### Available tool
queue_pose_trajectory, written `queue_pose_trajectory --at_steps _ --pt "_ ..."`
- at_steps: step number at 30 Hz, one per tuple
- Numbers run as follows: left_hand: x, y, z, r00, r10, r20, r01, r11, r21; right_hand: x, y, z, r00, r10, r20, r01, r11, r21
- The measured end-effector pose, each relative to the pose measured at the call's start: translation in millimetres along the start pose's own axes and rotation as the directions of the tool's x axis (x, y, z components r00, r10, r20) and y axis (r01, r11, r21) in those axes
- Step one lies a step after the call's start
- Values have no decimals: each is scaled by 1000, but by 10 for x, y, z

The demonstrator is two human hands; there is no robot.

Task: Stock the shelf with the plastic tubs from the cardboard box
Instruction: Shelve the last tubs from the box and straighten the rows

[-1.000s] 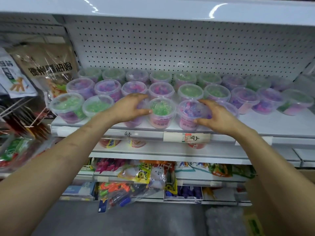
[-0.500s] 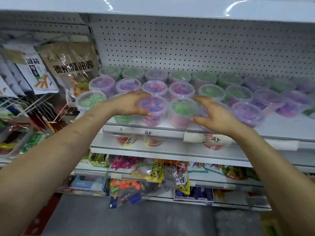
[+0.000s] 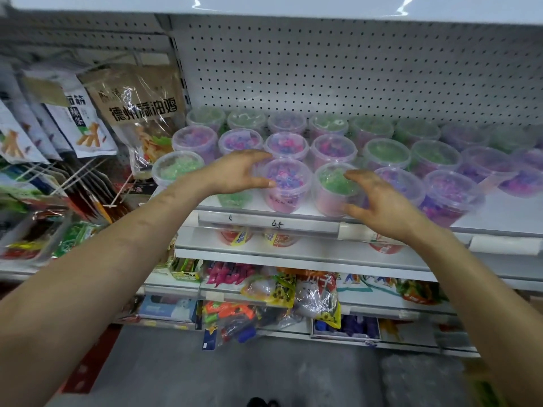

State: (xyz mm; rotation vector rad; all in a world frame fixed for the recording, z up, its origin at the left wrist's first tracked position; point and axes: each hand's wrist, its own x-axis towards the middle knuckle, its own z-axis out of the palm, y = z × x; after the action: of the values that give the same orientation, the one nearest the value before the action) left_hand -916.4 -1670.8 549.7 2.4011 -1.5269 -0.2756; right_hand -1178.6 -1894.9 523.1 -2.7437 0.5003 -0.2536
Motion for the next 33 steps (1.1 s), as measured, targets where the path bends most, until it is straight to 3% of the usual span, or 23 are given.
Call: queue_pose_trajectory --at_steps 4,8,14,19,25,33 --pt "-177 -238 -214 994 -72 -78 74 997 19 74 -66 -25 999 -43 3 43 999 10" --pt "-389 -451 -276 987 -153 -59 157 985 76 144 -221 -4 995 -100 -4 101 993 55" --pt "-455 -657 -278 992 -126 -9 126 982 137 403 -585 187 987 -159 13 159 986 41" --pt "-330 -844 -257 987 -49 152 41 998 56 483 -738 358 996 -92 14 92 996 -8" --pt "-267 -943 -282 992 16 125 -18 1000 14 530 -902 501 1000 -28 4 28 998 -60" --pt "-227 -963 -147 994 85 72 -93 988 122 481 -940 558 999 -11 -36 9 998 -67"
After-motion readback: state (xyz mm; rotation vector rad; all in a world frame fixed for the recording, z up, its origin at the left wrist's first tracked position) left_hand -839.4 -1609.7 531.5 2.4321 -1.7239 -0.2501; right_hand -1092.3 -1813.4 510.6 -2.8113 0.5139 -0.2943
